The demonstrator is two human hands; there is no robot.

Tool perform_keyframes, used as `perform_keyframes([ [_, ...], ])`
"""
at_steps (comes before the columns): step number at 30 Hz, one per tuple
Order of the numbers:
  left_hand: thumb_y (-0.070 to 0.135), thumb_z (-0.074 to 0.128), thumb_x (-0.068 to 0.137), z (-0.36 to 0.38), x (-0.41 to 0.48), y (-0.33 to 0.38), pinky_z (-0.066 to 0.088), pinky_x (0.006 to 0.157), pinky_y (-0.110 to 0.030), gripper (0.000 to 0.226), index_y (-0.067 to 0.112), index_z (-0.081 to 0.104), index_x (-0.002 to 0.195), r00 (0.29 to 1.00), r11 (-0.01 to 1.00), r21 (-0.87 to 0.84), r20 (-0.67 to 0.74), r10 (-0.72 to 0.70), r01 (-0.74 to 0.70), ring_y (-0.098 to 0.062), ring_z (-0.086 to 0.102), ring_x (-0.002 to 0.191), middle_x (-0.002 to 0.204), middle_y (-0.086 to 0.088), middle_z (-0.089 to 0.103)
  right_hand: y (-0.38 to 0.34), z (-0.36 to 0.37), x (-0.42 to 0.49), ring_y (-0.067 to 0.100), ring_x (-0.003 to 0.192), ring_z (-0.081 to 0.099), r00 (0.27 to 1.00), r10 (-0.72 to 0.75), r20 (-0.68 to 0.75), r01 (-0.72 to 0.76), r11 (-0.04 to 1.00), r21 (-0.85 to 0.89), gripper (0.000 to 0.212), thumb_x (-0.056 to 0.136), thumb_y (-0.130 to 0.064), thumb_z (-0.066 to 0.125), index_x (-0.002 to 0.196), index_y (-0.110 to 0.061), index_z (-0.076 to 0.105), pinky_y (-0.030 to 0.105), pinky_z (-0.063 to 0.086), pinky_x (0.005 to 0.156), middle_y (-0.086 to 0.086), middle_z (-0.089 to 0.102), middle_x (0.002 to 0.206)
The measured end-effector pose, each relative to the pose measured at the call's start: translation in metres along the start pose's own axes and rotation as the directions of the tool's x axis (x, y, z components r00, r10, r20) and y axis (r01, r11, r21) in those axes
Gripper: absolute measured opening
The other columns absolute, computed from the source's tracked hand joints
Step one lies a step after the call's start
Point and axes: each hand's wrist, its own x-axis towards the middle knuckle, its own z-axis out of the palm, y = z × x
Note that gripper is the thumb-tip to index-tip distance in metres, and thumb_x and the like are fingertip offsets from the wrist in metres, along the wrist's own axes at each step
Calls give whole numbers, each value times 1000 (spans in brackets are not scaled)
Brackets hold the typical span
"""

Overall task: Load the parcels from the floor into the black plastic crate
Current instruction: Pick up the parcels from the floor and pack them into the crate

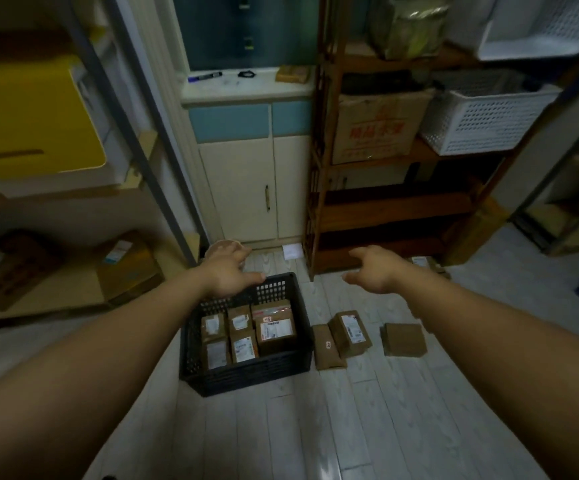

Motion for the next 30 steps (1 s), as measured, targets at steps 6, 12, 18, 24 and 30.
perform_keyframes([
  [6,61,46,87,23,8,139,9,119,-44,81,31,6,150,979,984,-15,100,177,-177,-26,4,147,160,-4,0,114,-29,-36,29,137,36,987,134,-90,-130,990,45,70,90,-47,57,149,-25,27,44,37,109,6,26,155],
  [12,58,45,89,76,19,310,6,118,-46,78,30,6,151,932,948,-41,176,318,-315,-28,-4,146,160,-3,-2,291,-59,-84,28,137,36,942,331,-61,-323,940,113,68,94,-42,54,150,-16,27,35,33,107,10,30,154],
  [18,55,45,91,110,37,393,4,117,-44,75,31,6,150,925,944,-24,193,328,-330,-27,-7,146,160,-1,-2,413,-71,-94,30,141,28,903,429,1,-426,897,118,73,94,-47,50,152,-14,19,38,28,114,12,22,157],
  [24,57,44,90,125,83,412,5,118,-47,77,30,5,150,938,966,11,240,248,-258,-29,-6,146,160,-3,-3,440,-80,-38,31,140,29,941,333,53,-337,937,97,74,94,-47,51,152,-17,17,40,29,113,12,20,157],
  [30,57,43,90,131,178,442,7,119,-47,77,29,5,151,930,973,-23,289,227,-230,-29,-4,146,160,-3,-3,473,-100,48,31,140,29,949,296,111,-304,950,68,74,94,-48,50,153,-20,16,40,29,113,11,18,158],
])
